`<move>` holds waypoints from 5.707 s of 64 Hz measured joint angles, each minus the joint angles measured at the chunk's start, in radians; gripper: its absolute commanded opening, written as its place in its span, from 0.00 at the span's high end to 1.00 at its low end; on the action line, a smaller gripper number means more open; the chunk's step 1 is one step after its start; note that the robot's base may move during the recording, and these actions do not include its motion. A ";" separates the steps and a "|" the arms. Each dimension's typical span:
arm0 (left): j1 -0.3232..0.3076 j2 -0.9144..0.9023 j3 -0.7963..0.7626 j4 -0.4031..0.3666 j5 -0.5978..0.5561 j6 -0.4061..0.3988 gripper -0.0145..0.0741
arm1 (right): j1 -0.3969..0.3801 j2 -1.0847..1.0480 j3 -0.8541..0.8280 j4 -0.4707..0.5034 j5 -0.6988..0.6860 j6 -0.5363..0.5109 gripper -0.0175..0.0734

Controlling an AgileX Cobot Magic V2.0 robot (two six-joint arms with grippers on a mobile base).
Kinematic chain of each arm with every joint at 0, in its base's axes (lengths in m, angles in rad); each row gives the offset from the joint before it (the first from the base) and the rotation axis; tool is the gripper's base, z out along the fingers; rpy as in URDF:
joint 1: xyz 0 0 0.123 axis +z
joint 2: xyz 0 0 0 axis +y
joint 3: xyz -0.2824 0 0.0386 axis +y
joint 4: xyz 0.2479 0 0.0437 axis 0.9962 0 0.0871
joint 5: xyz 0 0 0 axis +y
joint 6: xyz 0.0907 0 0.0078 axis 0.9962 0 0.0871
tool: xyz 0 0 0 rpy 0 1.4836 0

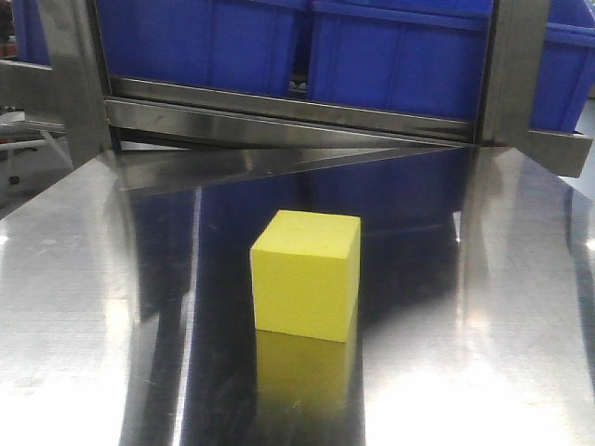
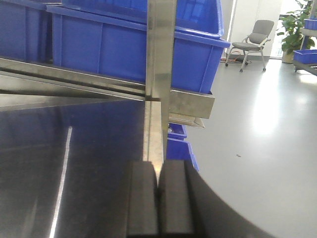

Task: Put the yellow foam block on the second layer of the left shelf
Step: 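Lower the open right gripper over the yellow foam cube, then close the right gripper around the yellow foam cube, then lift the yellow cube off the table with the right gripper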

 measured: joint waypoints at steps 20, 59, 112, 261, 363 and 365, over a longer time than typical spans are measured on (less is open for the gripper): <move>0.000 0.000 0.000 0.000 0.000 0.000 0.68 | 0.000 0.000 0.000 0.000 0.000 0.000 0.75; 0.000 0.000 0.000 0.000 0.000 0.000 0.68 | 0.000 0.217 -0.298 0.005 0.317 -0.109 0.75; 0.000 0.000 0.000 0.000 0.000 0.000 0.68 | 0.361 0.841 -0.561 -0.003 0.446 0.216 0.11; 0.000 0.000 0.000 0.000 0.000 0.000 0.68 | 0.884 1.793 -1.351 -0.156 0.854 1.170 0.12; 0.000 0.000 0.000 0.000 0.000 0.000 0.68 | 0.369 1.072 -0.852 -0.122 0.769 0.286 0.35; 0.000 0.000 0.000 0.000 0.000 0.000 0.68 | 0.354 1.037 -0.823 -0.120 0.727 0.281 0.35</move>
